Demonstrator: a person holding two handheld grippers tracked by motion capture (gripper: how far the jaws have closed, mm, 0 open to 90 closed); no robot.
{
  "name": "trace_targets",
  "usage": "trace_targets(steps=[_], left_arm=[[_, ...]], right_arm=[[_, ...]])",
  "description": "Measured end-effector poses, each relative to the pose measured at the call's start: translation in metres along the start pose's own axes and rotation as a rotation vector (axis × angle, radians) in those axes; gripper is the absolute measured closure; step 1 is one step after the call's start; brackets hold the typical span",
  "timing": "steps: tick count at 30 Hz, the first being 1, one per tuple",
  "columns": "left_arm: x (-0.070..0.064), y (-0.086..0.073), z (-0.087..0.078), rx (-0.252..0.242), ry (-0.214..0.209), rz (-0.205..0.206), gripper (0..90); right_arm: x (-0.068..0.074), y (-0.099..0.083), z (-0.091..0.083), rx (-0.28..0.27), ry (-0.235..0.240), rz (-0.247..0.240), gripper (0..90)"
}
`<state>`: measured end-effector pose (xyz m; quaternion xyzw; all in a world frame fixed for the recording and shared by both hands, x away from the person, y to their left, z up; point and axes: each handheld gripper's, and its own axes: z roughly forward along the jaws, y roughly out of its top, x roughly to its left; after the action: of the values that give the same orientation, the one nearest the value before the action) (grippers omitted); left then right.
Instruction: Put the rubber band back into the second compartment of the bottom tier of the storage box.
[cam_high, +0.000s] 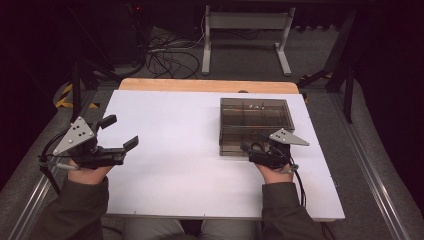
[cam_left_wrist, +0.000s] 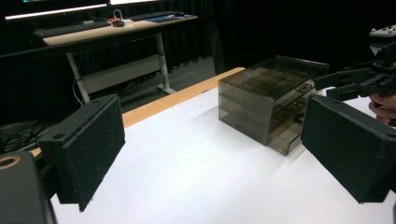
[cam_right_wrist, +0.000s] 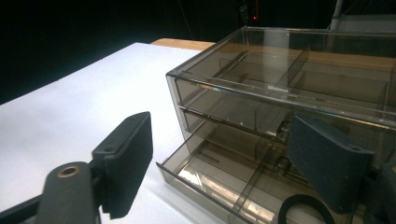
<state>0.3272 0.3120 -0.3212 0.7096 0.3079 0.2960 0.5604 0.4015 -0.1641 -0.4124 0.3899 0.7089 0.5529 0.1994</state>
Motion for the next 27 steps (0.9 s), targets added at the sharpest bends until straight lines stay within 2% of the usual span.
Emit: trace_targets(steps=[8, 18, 27], left_arm=[[-0.001, 0.0, 0.0, 0.003, 0.001, 0.001, 7.2], [-0.001, -0.001, 0.0, 0.005, 0.002, 0.003, 7.1], [-0.001, -0.001, -0.002, 0.005, 0.007, -0.002, 6.9]], right_arm=[[0.0, 0.004, -0.002, -0.011, 0.004, -0.003, 12.6], [0.003, 0.014, -0.012, -0.066, 0.024, 0.002, 6.3], [0.005, 0.021, -0.019, -0.099, 0.029, -0.012, 1.4]])
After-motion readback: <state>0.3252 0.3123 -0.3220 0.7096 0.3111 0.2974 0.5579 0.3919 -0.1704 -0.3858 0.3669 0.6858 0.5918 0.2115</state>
